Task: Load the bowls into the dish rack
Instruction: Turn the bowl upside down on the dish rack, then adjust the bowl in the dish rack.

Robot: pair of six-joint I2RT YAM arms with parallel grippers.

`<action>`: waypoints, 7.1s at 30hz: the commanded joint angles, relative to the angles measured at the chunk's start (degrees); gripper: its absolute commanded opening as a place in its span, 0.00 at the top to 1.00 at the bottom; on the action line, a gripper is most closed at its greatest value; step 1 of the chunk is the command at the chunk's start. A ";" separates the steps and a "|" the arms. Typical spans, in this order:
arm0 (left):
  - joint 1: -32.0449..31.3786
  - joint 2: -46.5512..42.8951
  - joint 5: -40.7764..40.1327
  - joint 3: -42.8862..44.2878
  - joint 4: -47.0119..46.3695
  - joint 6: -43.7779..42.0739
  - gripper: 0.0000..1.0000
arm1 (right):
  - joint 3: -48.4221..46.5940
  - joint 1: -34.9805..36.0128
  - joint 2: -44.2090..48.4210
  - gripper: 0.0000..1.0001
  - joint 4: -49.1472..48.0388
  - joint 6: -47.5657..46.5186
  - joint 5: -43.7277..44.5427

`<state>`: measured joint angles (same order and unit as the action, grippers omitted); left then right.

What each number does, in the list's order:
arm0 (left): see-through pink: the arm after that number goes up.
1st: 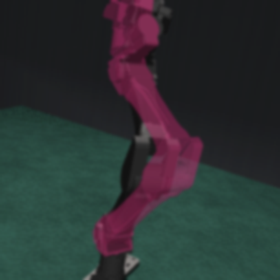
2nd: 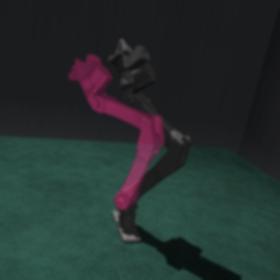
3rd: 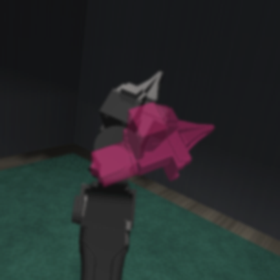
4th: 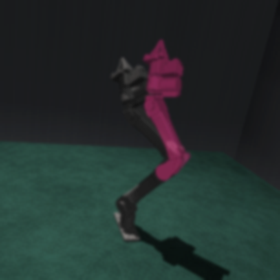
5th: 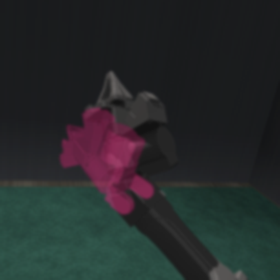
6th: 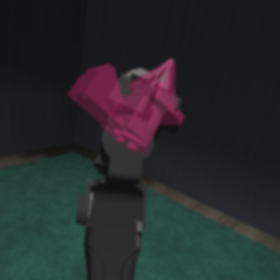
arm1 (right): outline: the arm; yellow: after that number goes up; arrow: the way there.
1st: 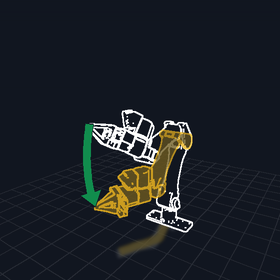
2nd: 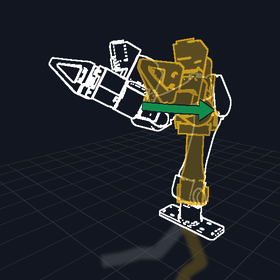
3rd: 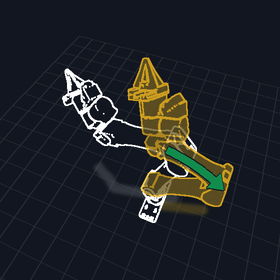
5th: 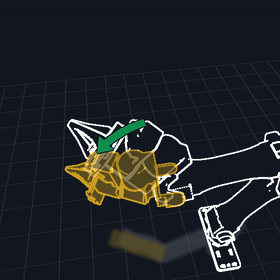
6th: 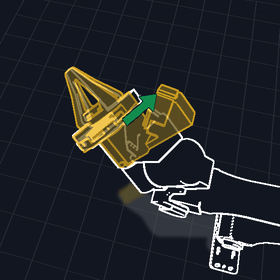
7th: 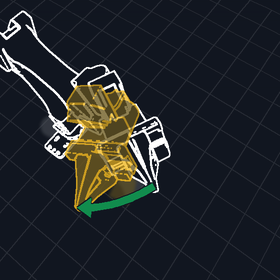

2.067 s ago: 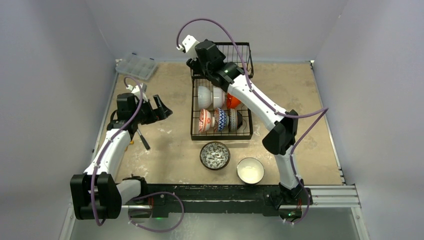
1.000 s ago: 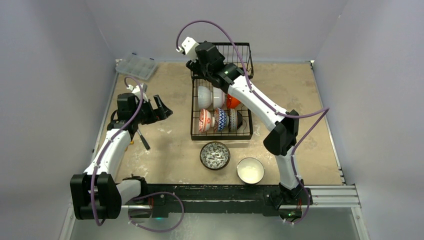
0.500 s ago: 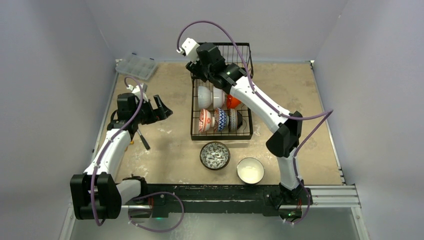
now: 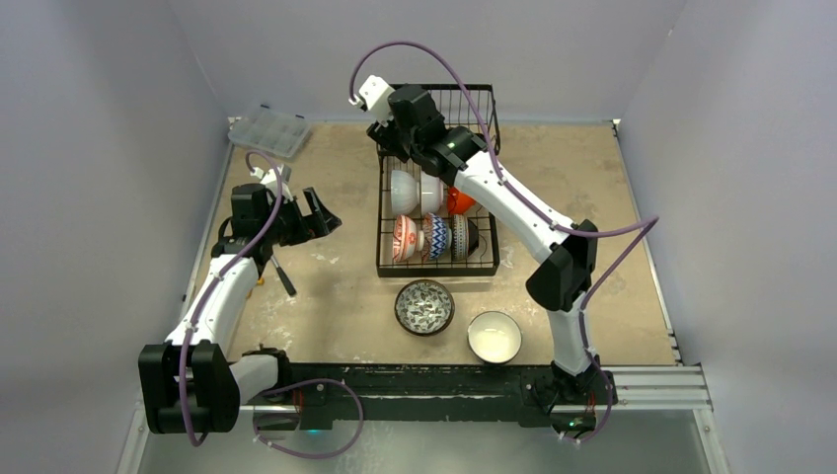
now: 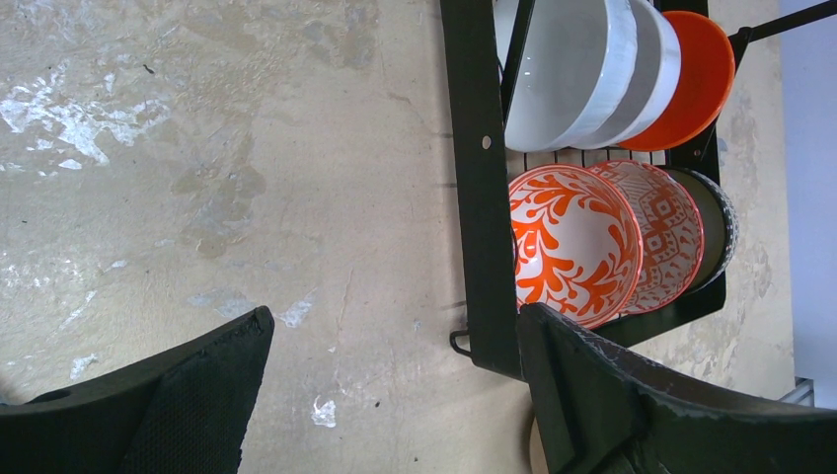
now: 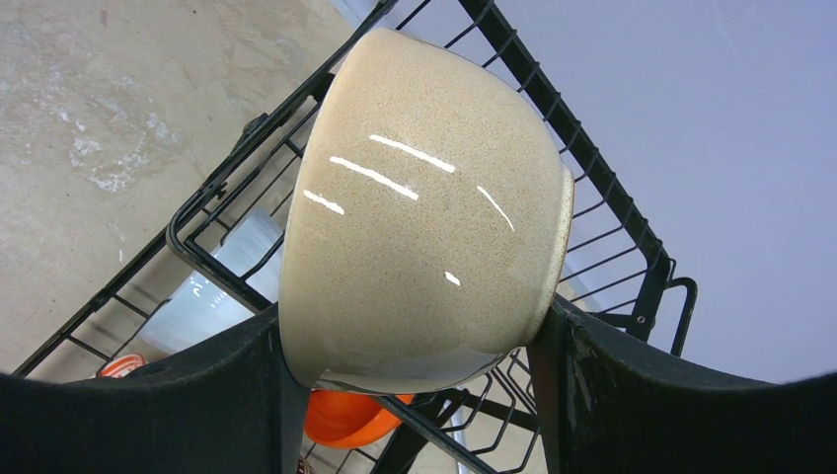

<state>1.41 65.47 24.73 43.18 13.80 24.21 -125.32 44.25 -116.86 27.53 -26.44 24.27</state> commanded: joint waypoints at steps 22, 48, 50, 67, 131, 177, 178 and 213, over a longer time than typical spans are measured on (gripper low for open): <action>-0.26 -0.55 0.50 0.11 -2.43 -1.27 0.09 | 3.67 0.32 3.45 0.15 7.86 5.24 -11.87; -0.27 -0.79 0.06 0.16 -2.31 -1.52 0.09 | 2.27 -1.31 2.70 0.58 4.07 7.30 -10.46; -0.27 -0.79 0.12 0.15 -2.21 -1.53 0.09 | 2.27 -1.56 2.90 0.67 3.43 7.74 -10.31; -0.27 -1.10 -0.30 0.16 -2.03 -1.69 0.10 | -2.03 -1.96 1.55 1.00 -4.59 6.43 3.44; -0.27 -0.81 -0.17 0.20 -2.16 -1.62 0.11 | 5.56 -2.32 6.29 0.07 0.74 6.45 -22.61; -0.27 -0.98 0.32 0.16 -2.29 -1.59 0.11 | 5.01 -16.92 3.49 0.03 -3.62 41.29 -45.01; -0.22 -0.96 0.32 0.17 -2.34 -1.61 0.11 | 4.52 -16.92 3.02 0.03 -3.70 41.42 -45.27; -0.27 -1.14 0.23 0.15 -2.29 -1.62 0.12 | 6.54 -16.83 5.49 0.31 -5.76 38.08 -54.57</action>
<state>1.37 65.45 24.71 43.18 13.80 24.18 -117.08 26.35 -112.42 22.09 10.98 -22.70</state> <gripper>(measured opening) 0.882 0.729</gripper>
